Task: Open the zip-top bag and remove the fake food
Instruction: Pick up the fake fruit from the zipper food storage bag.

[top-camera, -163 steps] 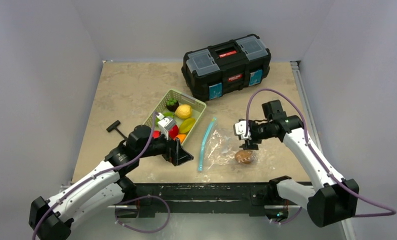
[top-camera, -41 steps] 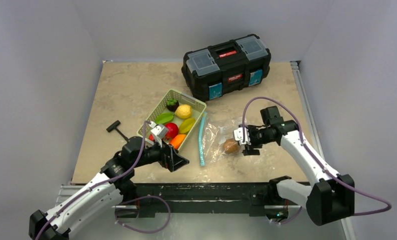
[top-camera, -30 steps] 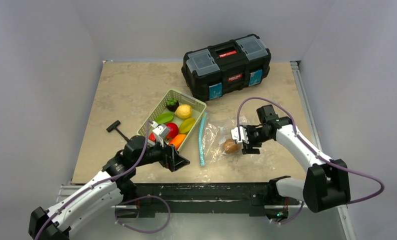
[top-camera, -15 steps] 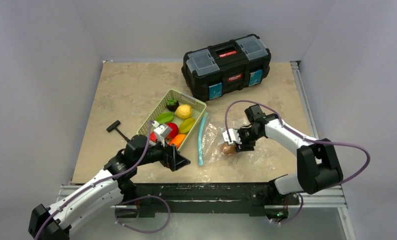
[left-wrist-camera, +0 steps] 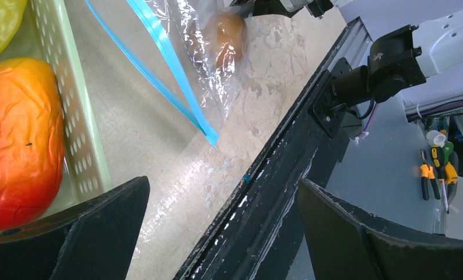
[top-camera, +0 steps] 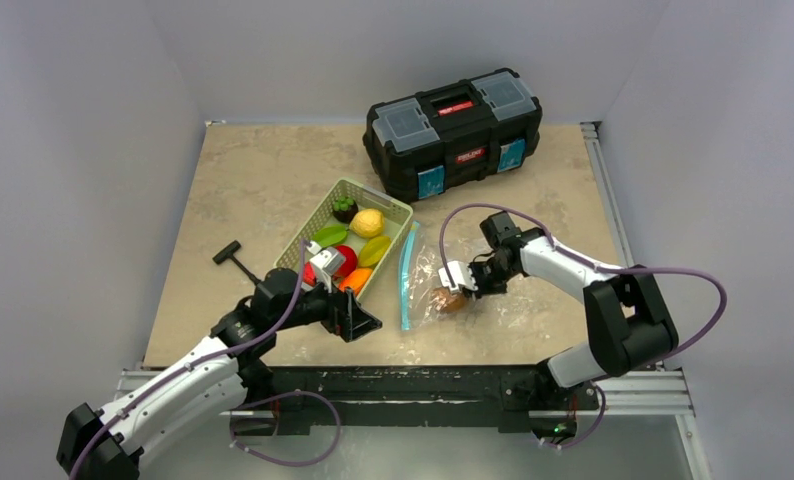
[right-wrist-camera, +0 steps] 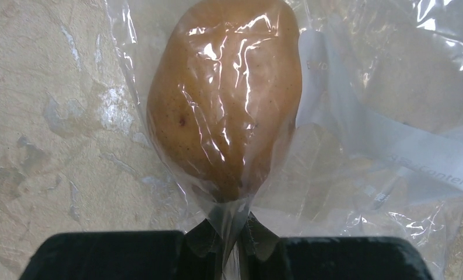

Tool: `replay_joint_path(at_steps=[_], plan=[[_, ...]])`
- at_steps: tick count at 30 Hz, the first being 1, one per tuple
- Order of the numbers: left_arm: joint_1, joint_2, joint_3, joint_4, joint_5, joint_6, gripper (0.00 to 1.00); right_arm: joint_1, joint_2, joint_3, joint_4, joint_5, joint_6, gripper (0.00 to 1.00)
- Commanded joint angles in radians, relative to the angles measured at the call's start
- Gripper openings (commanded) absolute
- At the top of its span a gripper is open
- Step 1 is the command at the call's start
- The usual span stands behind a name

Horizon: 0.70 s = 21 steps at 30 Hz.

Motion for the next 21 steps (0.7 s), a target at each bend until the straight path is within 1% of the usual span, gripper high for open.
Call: replay_joint_path(at_steps=[1, 8, 14, 17, 19, 20, 21], plan=[[0.005, 0.007, -0.016, 0.059, 0.015, 0.006, 0.97, 0.011, -0.011, 0.034, 0.004, -0.006, 0.005, 0.07], [0.005, 0.024, -0.017, 0.071, 0.022, 0.008, 0.97, 0.015, -0.023, 0.058, -0.007, -0.021, -0.027, 0.03], [0.005, 0.026, -0.022, 0.072, 0.024, 0.008, 0.97, 0.018, 0.012, 0.082, -0.015, -0.022, -0.072, 0.02], [0.005, 0.026, -0.022, 0.07, 0.023, 0.008, 0.97, 0.018, 0.026, 0.095, -0.012, -0.02, -0.068, 0.02], [0.005, 0.024, -0.024, 0.07, 0.023, 0.008, 0.97, 0.018, 0.025, 0.105, -0.014, -0.021, -0.052, 0.04], [0.005, 0.024, -0.026, 0.069, 0.023, 0.009, 0.97, 0.018, 0.021, 0.108, -0.02, -0.022, -0.05, 0.08], [0.005, 0.021, -0.026, 0.067, 0.021, 0.01, 0.97, 0.018, 0.015, 0.11, -0.028, -0.027, -0.048, 0.13]])
